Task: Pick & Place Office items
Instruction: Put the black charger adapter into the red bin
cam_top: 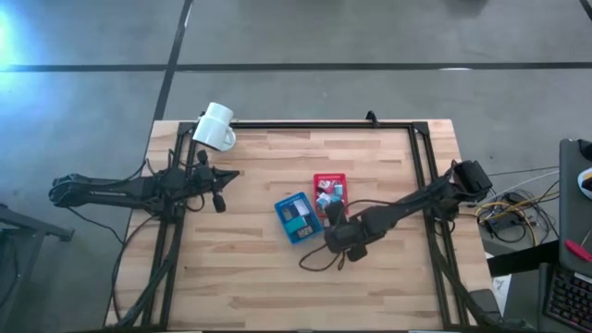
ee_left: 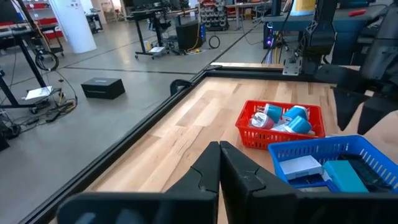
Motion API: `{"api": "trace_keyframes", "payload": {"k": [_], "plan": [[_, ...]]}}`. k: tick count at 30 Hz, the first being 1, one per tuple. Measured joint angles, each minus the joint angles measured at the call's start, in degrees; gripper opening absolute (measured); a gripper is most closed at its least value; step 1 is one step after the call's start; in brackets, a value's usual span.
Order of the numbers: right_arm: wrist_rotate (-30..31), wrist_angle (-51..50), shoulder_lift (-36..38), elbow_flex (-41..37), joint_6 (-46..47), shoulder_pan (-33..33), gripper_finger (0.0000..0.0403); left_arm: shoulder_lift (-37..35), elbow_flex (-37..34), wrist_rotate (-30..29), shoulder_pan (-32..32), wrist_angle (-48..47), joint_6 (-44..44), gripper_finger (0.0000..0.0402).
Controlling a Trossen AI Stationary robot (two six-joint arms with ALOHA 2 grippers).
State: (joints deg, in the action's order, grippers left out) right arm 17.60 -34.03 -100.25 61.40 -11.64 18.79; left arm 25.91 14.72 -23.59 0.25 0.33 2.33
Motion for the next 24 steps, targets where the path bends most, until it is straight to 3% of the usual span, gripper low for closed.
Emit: {"api": "trace_keyframes", "payload": {"k": [5, 11, 24], "plan": [[3.5, 1.73, -0.02, -0.58, -2.03, -0.13, 0.0205, 0.0, 0.0, 0.0, 0.0, -0.01, -0.04, 0.0012], [3.39, 6.24, -0.3, -0.87, -6.82, -0.08, 0.0205, 0.0, 0.0, 0.0, 0.0, -0.01, -0.2, 0.0012], [-1.56, 8.12, -3.6, -1.09, -8.99, -4.04, 0.0205, 0.0, 0.0, 0.0, 0.0, -0.31, 0.55, 0.0012]]}}
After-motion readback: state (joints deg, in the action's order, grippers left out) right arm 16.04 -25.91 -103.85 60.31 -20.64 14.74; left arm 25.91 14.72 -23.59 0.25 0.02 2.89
